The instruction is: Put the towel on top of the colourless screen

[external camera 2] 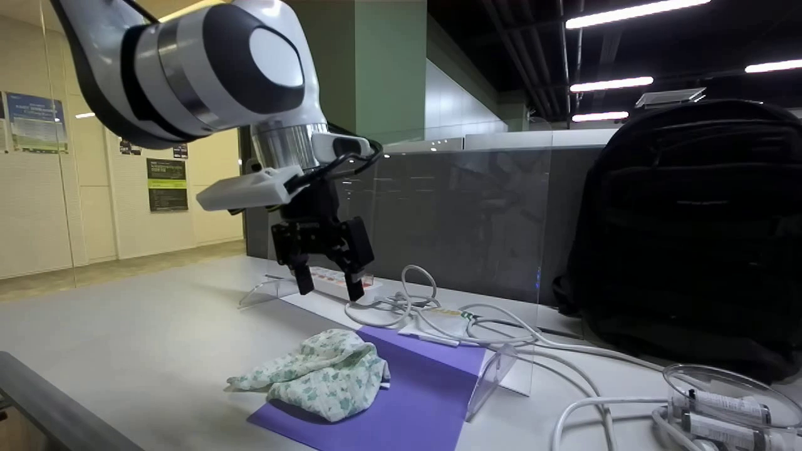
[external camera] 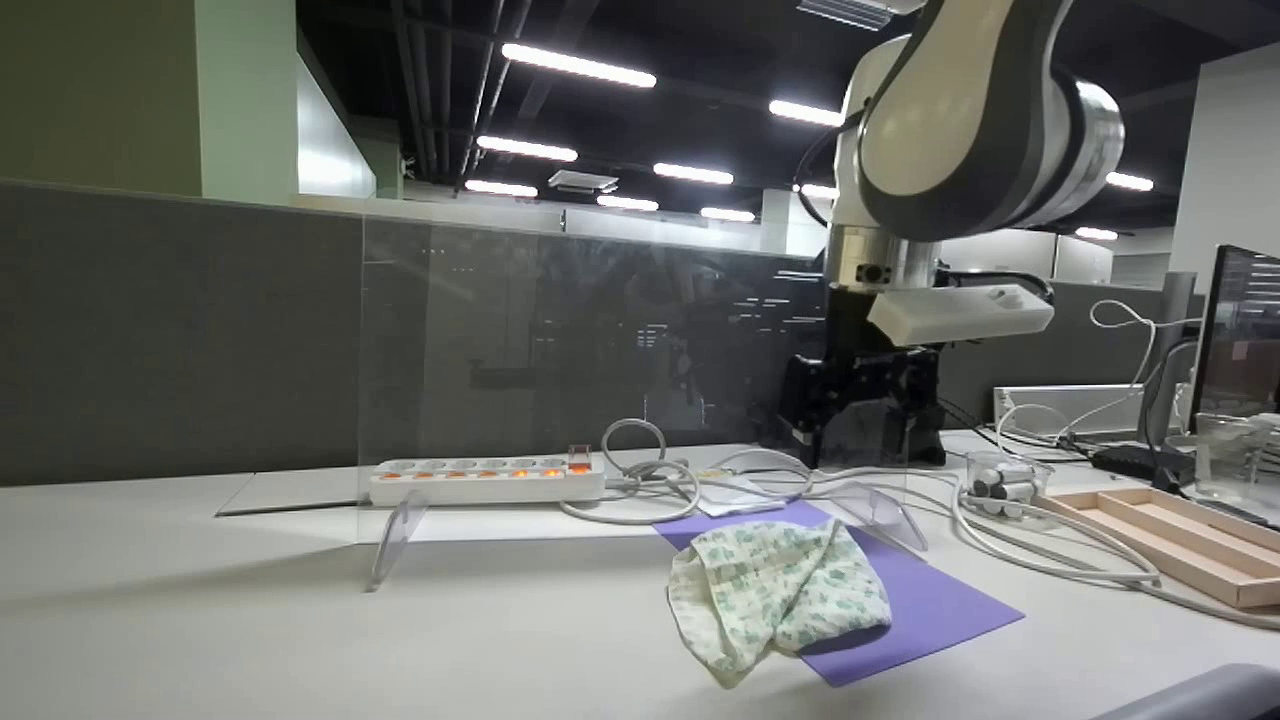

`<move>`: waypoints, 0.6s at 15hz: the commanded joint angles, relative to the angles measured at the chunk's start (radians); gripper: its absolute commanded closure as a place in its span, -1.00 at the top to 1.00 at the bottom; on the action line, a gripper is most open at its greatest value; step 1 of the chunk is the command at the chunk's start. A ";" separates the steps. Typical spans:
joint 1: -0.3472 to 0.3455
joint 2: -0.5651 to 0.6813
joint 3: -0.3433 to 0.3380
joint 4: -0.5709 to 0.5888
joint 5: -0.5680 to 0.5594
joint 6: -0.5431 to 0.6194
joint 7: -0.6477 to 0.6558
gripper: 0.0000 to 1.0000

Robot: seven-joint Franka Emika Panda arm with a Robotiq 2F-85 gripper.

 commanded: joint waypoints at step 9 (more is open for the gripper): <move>0.022 0.321 -0.071 0.207 -0.340 0.024 0.418 1.00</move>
